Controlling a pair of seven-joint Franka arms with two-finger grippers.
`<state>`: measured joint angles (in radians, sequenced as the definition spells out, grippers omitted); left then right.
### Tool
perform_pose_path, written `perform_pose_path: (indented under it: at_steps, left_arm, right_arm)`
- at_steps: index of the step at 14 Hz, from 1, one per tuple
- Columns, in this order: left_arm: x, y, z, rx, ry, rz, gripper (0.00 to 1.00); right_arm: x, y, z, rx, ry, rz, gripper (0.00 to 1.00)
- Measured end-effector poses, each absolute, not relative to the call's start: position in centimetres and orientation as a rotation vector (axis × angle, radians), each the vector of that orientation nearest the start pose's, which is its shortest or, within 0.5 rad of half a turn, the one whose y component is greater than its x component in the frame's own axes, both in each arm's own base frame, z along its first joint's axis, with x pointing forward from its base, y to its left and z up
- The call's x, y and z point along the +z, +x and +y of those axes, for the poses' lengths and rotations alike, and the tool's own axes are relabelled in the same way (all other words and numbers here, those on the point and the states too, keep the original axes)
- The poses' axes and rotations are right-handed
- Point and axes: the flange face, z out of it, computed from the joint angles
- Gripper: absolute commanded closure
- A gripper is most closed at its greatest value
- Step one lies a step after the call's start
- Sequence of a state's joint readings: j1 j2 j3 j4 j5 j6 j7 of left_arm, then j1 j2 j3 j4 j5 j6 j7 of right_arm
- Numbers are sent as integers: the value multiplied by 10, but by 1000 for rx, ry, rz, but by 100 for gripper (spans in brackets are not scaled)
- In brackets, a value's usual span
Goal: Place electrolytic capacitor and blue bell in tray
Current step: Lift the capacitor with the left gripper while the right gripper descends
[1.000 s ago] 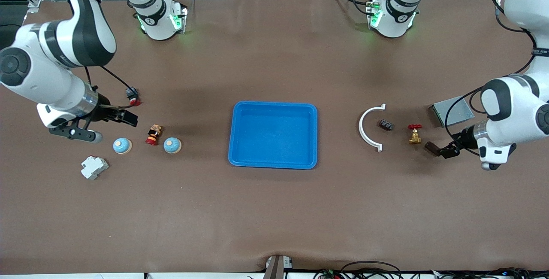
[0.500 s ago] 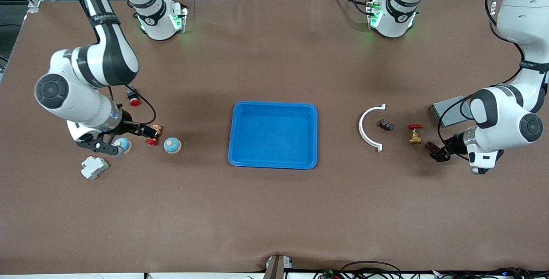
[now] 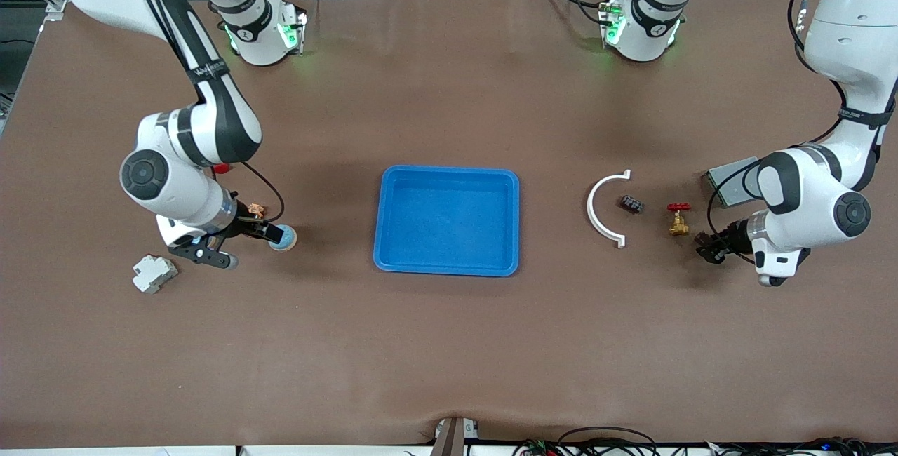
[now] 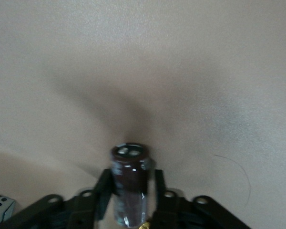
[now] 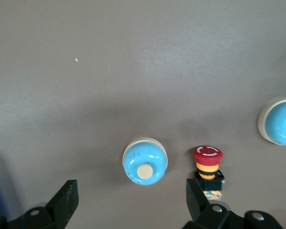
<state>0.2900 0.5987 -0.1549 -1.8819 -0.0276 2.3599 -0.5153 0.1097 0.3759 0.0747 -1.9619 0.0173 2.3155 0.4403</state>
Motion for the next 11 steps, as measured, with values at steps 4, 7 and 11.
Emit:
perform_pose_path:
  at_steps: [4,7,11]
  left_arm:
    - [185,620,80,213,-3031,-1081,100]
    - [200,628,77,242,-3033,-1068,100]
    - [249,644,41,267,-3017,-1146,100]
  right_arm:
    - [257,601,115,64,-3083,411,0]
    - [246,596,115,55,-3089,347,0]
    - [228,587,112,33,-3093,288,0]
